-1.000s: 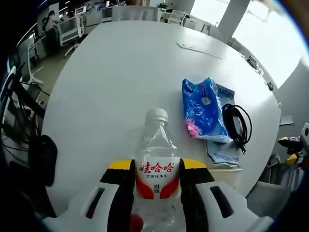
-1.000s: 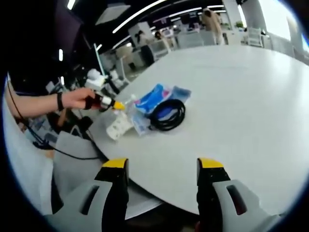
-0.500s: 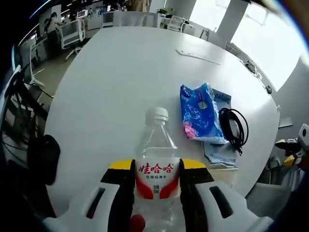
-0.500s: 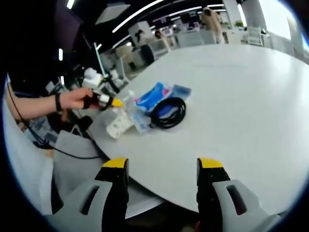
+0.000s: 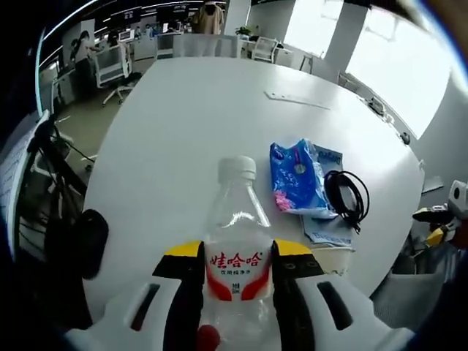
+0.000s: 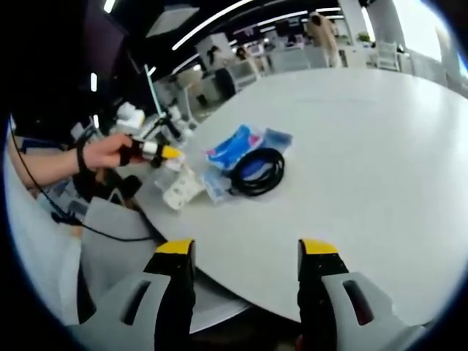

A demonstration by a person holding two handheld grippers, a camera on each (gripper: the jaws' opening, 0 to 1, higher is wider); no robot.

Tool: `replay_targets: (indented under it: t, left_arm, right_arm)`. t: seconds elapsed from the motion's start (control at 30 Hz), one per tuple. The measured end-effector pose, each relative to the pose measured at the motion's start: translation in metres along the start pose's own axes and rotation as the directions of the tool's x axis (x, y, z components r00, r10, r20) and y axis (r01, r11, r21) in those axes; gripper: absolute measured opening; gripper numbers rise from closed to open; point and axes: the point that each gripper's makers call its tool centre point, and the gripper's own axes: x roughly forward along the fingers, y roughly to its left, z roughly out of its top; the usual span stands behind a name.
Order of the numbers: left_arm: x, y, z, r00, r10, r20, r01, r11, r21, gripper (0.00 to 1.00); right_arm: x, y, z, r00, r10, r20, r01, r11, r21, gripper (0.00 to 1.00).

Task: Arrange the tabletop items into an orderly group along one side of the table until the central work area is clear of visible clutter.

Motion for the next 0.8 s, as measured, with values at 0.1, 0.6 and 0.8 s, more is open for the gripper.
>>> replay_targets:
  t: [0.1,0.6,0.8]
  left_arm:
    - [-0.006,0.0,0.001,1.0,0.004,0.028,-0.004,1.0,0.0,0.35]
    - [-0.036,-0.005,-0.006,0.996,0.028,0.088,-0.032,0.999,0.043,0.35]
    - [-0.046,-0.005,-0.015,0.992,0.042,0.117,-0.049,0.997,0.054,0.34]
  right_arm:
    - [0.001,0.0,-0.001,1.0,0.003,-0.003,-0.003,1.0,-0.005,0.54]
    - [0.003,0.004,0.003,1.0,0.024,0.001,-0.023,0.999,-0.028,0.54]
    - [0.006,0.008,0.005,0.999,0.037,-0.005,-0.038,0.998,-0.042,0.53]
